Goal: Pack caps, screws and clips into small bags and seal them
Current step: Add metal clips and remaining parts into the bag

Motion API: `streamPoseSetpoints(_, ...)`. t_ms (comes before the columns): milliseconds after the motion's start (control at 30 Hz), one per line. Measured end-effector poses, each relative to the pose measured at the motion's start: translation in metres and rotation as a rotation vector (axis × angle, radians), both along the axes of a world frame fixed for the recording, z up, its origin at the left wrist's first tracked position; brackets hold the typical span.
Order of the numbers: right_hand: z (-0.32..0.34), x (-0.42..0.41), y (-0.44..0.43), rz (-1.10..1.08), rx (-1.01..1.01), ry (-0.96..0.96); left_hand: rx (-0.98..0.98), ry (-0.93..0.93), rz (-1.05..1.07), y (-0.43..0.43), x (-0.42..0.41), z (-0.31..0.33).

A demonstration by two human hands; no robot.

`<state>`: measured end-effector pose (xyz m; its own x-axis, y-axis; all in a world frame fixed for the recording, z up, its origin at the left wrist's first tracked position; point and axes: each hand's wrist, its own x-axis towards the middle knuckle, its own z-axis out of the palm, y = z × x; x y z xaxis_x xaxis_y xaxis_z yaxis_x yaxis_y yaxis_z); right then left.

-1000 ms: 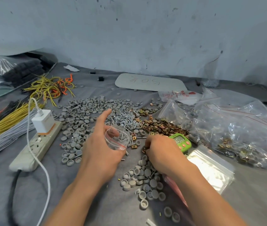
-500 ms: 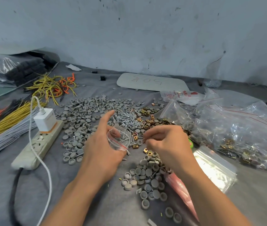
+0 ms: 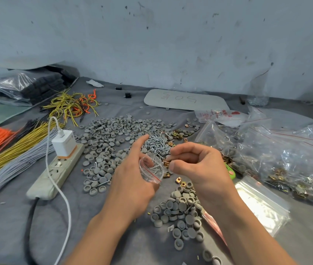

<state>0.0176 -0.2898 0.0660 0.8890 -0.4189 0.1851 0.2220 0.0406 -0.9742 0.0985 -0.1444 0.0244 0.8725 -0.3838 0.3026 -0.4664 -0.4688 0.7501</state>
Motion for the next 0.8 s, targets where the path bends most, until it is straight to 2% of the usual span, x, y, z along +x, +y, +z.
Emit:
streamPoseSetpoints(167, -0.004, 0.003, 0.0, 0.026, -0.061, -0.013, 0.005, -0.008, -0.013, 0.0, 0.0, 0.001)
streamPoseSetpoints(400, -0.009, 0.009, 0.008, -0.074, -0.34, -0.005, -0.013, -0.039, -0.074, 0.0, -0.001, 0.001)
streamPoseSetpoints(533, -0.012, 0.015, 0.016, -0.066, -0.279, 0.003, -0.048, -0.045, -0.096, 0.001, 0.0, 0.002)
streamPoseSetpoints(633, -0.012, 0.016, 0.002, -0.232, -0.213, 0.035, -0.075, -0.029, -0.063, 0.003, 0.001, 0.003)
streamPoseSetpoints(700, -0.011, 0.014, -0.016, -0.382, -0.268, 0.119, -0.097, -0.034, -0.037, 0.005, 0.003, 0.002)
streamPoseSetpoints(800, -0.016, 0.012, -0.032, -0.403, -0.643, 0.443, -0.13, -0.048, -0.005, 0.007, 0.007, -0.001)
